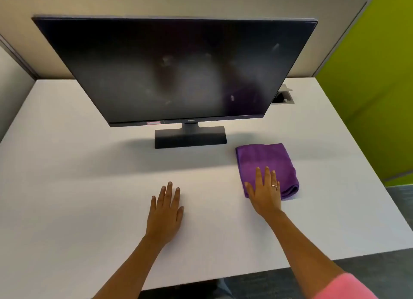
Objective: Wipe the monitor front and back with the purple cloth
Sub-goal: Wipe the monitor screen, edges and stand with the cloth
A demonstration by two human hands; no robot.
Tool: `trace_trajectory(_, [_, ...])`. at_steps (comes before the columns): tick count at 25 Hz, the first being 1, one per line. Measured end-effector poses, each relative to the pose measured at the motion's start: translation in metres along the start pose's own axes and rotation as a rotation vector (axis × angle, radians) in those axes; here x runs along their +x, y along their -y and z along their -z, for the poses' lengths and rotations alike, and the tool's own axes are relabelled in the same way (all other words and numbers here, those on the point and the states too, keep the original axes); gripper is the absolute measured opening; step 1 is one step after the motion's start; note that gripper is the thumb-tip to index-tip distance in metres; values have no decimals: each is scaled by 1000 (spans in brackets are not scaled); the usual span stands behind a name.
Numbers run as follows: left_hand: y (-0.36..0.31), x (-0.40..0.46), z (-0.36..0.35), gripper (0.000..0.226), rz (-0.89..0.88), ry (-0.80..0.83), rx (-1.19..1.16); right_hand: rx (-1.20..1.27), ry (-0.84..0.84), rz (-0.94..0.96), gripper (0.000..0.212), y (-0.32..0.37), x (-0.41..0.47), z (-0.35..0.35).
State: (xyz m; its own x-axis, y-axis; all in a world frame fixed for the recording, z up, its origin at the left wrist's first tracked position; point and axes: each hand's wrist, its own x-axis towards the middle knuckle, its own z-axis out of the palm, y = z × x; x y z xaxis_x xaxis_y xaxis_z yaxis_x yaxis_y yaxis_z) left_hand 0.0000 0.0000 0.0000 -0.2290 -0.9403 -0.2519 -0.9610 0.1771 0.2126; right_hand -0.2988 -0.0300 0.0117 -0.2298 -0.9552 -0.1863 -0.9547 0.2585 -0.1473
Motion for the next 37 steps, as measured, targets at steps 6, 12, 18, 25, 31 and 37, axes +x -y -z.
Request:
trace_trajectory(6, [1, 16, -25, 84, 50, 29, 57, -23, 199, -150, 105, -29, 60, 4])
trace_trajectory(12, [4, 17, -33, 69, 60, 65, 75, -228, 287, -77, 94, -34, 60, -16])
trace_trajectory(18, [-21, 30, -15, 60, 209, 193, -11, 14, 79, -67, 37, -42, 60, 6])
trace_trajectory(25, [-108, 89, 65, 46, 402, 416, -1349, 823, 249, -275, 45, 24, 20, 37])
trace_trajectory(31, [-118, 88, 69, 27, 395, 5, -1425, 601, 231, 422, 64, 47, -1, 45])
trace_trajectory(37, [-69, 63, 106, 40, 277, 243, -1503, 1214, 658, -43, 111, 55, 35, 86])
